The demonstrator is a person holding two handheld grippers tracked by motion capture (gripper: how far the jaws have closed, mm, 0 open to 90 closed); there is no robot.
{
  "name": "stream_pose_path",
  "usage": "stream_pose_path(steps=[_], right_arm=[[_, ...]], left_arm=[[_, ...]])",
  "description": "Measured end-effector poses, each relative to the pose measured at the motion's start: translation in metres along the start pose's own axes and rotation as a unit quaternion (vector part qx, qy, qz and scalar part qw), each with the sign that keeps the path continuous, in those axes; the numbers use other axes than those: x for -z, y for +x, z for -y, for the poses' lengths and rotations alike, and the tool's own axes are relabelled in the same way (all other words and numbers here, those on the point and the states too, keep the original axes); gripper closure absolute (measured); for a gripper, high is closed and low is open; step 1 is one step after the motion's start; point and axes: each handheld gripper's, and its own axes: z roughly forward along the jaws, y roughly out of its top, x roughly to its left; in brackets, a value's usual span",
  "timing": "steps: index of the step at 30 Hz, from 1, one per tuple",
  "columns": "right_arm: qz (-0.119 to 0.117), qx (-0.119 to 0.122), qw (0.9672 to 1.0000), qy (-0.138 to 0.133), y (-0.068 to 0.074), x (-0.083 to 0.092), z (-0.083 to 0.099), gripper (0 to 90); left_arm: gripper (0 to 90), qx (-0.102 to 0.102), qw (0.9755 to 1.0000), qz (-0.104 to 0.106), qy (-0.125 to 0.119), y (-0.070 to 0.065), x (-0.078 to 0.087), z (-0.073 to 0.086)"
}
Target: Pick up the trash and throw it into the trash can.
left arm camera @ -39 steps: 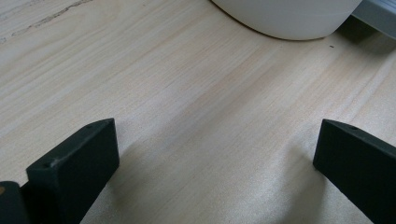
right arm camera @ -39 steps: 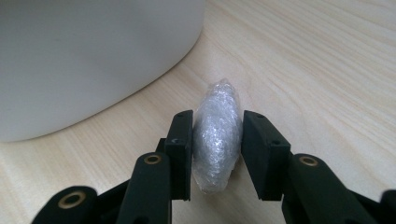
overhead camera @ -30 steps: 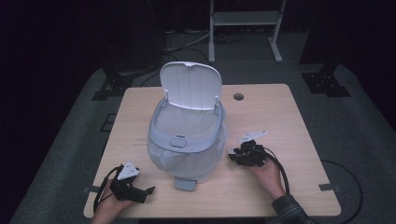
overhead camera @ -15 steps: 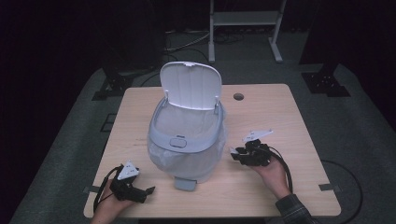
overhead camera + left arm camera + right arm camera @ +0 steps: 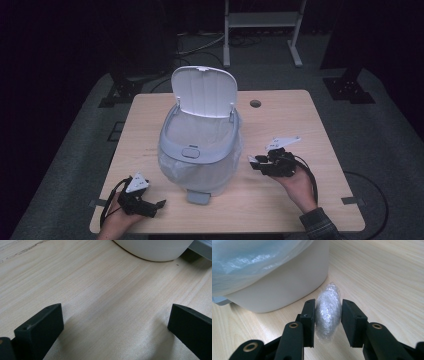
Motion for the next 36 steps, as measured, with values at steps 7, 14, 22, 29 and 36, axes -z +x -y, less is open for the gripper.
stream_pose_path(steps=[7, 14, 22, 29, 36], right_arm=[[-0.002, 0.004, 0.9999, -0.009, 0.001, 0.01, -0.003, 63.9], [-0.005, 0.005, 0.9998, -0.018, 0.0, 0.019, -0.006, 64.1], [-0.013, 0.005, 0.9995, -0.028, 0.001, 0.029, -0.011, 64.2], [-0.02, 0.007, 0.9989, -0.042, 0.002, 0.044, -0.018, 64.3], [-0.023, 0.013, 0.9983, -0.053, 0.004, 0.053, -0.024, 64.3]], left_arm=[[0.0, 0.0, 1.0, 0.0, 0.0, 0.0, 0.0, 0.0], [0.0, 0.0, 1.0, 0.0, 0.0, 0.0, 0.0, 0.0], [0.0, 0.0, 1.0, 0.0, 0.0, 0.0, 0.0, 0.0], [0.0, -0.001, 1.0, 0.001, 0.0, 0.0, 0.0, 0.0], [0.0, -0.001, 1.0, 0.001, 0.0, 0.0, 0.0, 0.0]])
